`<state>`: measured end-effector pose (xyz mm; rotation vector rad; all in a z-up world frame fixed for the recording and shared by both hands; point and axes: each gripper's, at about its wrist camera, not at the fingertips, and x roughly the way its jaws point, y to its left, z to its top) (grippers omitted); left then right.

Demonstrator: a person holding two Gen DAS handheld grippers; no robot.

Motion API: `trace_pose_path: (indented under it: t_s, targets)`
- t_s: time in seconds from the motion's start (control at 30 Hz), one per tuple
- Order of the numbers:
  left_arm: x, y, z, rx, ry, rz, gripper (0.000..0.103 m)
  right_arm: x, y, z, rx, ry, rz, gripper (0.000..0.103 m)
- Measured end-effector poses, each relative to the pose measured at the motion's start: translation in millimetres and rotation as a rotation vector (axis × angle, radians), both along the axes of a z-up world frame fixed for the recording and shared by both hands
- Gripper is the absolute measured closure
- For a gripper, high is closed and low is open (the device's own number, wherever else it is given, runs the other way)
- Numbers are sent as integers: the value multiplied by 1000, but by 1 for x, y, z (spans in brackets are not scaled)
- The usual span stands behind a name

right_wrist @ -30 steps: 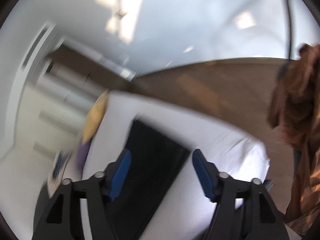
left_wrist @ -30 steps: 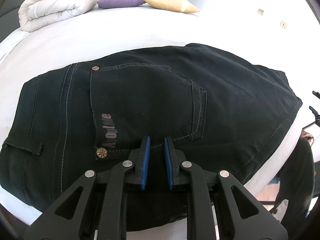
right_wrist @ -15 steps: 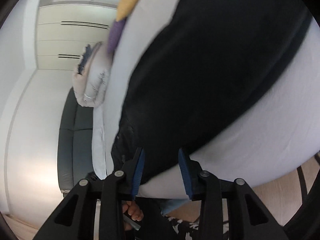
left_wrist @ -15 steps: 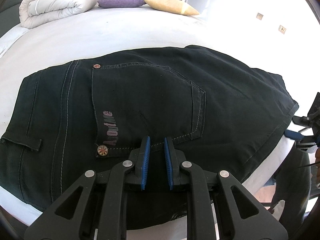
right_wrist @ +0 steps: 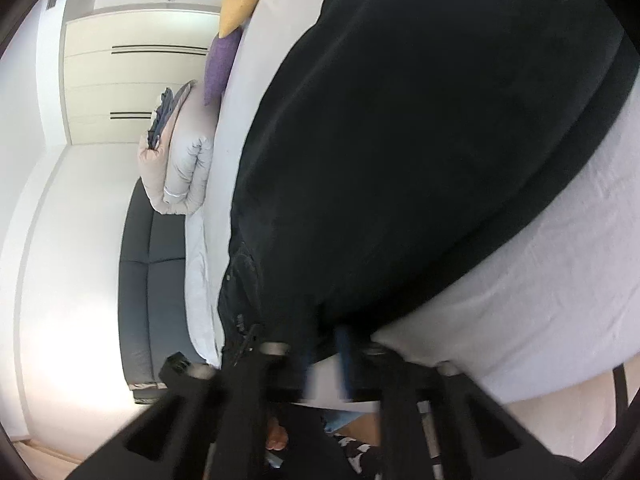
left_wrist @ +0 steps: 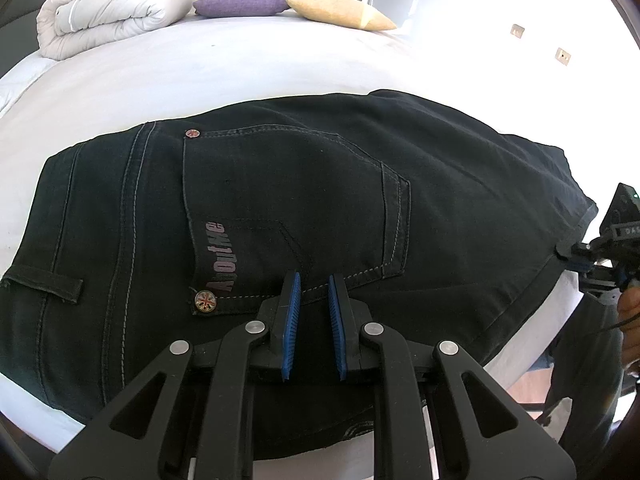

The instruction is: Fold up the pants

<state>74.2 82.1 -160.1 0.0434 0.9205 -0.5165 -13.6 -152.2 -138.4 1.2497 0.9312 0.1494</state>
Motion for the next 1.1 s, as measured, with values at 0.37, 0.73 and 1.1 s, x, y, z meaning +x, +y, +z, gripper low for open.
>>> trace_pose_path:
  t_s: [0.37,0.73,1.1]
  targets:
    - [-1,-5,4,6,-1,3,88,-4,9,1,-57,-25,17,100]
    - [7,-28,38,-37,3,-31,88,2,-33,78,-241,-154,11,85]
    - [43,-76,21,-8,56,-90,88,98,-44,1,-136,-76,87,103]
